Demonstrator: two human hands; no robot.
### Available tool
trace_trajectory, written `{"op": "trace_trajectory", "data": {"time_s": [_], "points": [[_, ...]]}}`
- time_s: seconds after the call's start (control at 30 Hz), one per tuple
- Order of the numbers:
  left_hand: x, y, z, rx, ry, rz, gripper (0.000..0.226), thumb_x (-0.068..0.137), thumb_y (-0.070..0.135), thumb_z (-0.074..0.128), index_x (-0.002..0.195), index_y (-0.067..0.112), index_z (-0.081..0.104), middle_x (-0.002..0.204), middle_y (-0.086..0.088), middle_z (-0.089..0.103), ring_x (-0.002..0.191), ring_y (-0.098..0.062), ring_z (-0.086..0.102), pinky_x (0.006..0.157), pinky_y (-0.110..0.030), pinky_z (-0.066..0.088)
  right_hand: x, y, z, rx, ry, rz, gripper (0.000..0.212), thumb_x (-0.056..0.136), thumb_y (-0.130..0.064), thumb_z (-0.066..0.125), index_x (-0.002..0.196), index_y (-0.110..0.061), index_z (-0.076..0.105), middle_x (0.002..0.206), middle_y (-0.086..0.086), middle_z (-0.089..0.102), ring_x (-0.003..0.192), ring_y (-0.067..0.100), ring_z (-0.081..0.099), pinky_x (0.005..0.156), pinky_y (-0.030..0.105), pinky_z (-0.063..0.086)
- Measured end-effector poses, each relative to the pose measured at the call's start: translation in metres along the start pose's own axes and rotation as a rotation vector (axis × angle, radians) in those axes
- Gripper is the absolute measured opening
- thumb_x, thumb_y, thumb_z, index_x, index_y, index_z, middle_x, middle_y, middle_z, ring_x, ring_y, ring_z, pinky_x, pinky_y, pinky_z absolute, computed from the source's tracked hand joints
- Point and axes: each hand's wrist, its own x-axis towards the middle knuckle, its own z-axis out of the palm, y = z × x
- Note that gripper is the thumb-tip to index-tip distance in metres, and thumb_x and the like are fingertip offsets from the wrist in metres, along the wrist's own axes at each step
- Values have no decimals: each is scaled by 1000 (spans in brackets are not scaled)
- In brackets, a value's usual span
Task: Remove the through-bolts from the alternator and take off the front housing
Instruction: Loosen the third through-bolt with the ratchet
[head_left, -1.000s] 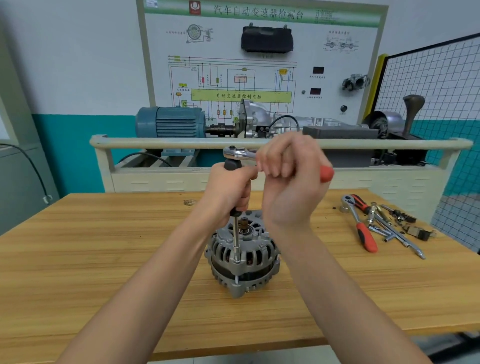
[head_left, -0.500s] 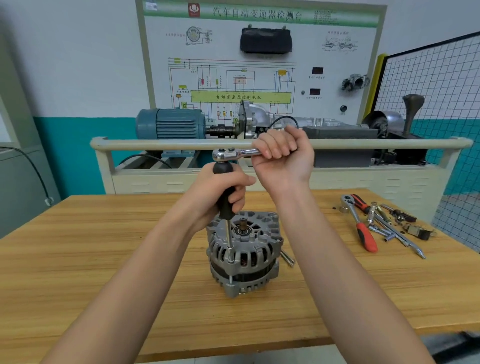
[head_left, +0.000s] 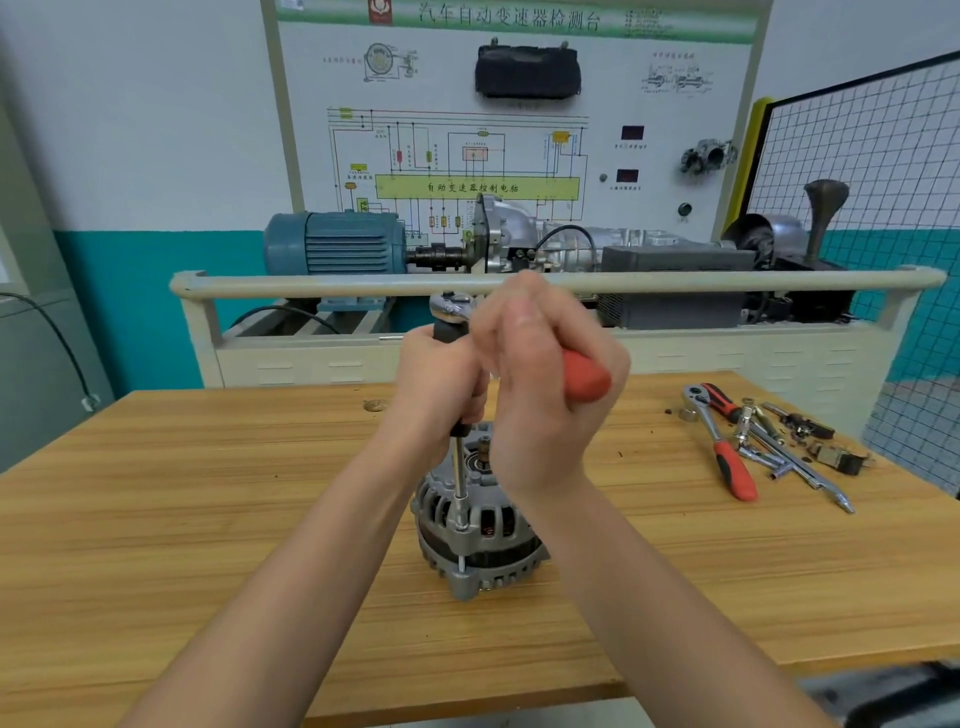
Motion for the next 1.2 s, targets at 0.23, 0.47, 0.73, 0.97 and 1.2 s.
{"op": "trace_trajectory", "data": {"time_s": [0.23, 0.47, 0.73, 0.97, 1.2], "points": [[-1, -5, -8, -89, -87, 26, 48, 85, 1, 58, 49, 20, 35, 40, 5, 26, 34, -11, 19, 38, -16, 20, 16, 7, -19, 413, 116, 264, 36, 78, -8, 45, 46, -19, 36, 44, -3, 33, 43, 15, 27, 46, 34, 20], [3, 7, -20, -146, -499, -78, 36, 77, 16, 58, 45, 16, 42, 37, 1, 32, 29, -12, 28, 40, -19, 26, 42, 35, -50, 1015, 465, 837, 40, 79, -12, 40, 40, -17, 33, 36, -4, 27, 32, 12, 26, 37, 23, 23], [1, 5, -10, -136, -319, -88, 54, 86, 2, 51, 40, 21, 30, 35, 6, 21, 28, -7, 14, 37, -14, 14, 37, 26, -41, 884, 535, 696, 43, 82, -12, 40, 40, -18, 35, 37, -5, 26, 33, 11, 24, 37, 22, 23], [-1, 2, -1, -102, -9, -19, 52, 83, -6, 47, 42, 23, 31, 36, 8, 24, 31, -8, 16, 37, -11, 16, 3, 2, -4, 199, 138, 118, 35, 82, -8, 43, 51, -23, 43, 47, -2, 37, 46, 18, 30, 47, 36, 23], [-3, -2, -10, -117, -105, 35, 48, 85, -1, 57, 47, 19, 35, 39, 5, 26, 33, -11, 19, 37, -16, 19, 17, 9, -21, 468, 130, 264, 41, 83, -7, 39, 44, -21, 38, 41, -4, 32, 40, 12, 29, 44, 32, 22]]}}
